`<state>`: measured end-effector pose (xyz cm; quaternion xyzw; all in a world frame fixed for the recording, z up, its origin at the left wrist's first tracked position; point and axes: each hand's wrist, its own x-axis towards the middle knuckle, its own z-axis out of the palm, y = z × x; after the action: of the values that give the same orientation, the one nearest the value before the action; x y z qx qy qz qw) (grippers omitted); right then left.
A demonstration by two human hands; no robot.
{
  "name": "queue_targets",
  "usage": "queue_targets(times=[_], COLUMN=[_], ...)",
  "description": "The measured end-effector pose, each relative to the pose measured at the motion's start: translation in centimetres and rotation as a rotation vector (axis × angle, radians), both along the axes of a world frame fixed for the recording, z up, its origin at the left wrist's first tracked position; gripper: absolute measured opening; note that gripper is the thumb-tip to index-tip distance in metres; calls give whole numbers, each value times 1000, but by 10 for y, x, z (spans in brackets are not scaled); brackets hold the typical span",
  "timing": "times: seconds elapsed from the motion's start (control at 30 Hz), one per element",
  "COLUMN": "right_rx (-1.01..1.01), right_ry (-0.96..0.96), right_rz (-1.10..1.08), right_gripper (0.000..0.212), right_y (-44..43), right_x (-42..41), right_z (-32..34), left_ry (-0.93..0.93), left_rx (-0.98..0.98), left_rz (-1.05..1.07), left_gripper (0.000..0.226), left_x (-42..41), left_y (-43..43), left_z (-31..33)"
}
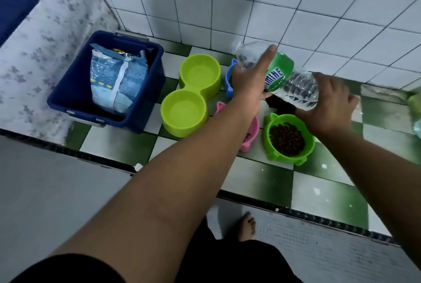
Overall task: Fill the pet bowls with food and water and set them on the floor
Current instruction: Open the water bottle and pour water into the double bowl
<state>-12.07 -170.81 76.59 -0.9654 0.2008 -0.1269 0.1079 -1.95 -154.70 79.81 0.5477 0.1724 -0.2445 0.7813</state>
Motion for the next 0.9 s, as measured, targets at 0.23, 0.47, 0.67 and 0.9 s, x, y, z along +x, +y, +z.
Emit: queue_targets(times=[0.23, 0.47, 0.67, 0.9], right_rx=[-97, -146, -166, -188], right_ry=[74, 55, 74, 83], right_rz=[66, 128, 145, 155], right_gripper=[91, 90, 89, 91], right_y=[2, 1, 1, 3], right_x=[21, 36, 42, 45], right_z=[-3, -1, 0, -1], left_ry=[111, 156, 155, 166], left_rx=[-11, -29, -29, -44], left_rz=[68, 69, 97, 92], left_gripper=[80, 44, 72, 81], left_x=[17, 33, 41, 46], left_y=[12, 12, 14, 16], left_z=[-13, -29, -38, -47])
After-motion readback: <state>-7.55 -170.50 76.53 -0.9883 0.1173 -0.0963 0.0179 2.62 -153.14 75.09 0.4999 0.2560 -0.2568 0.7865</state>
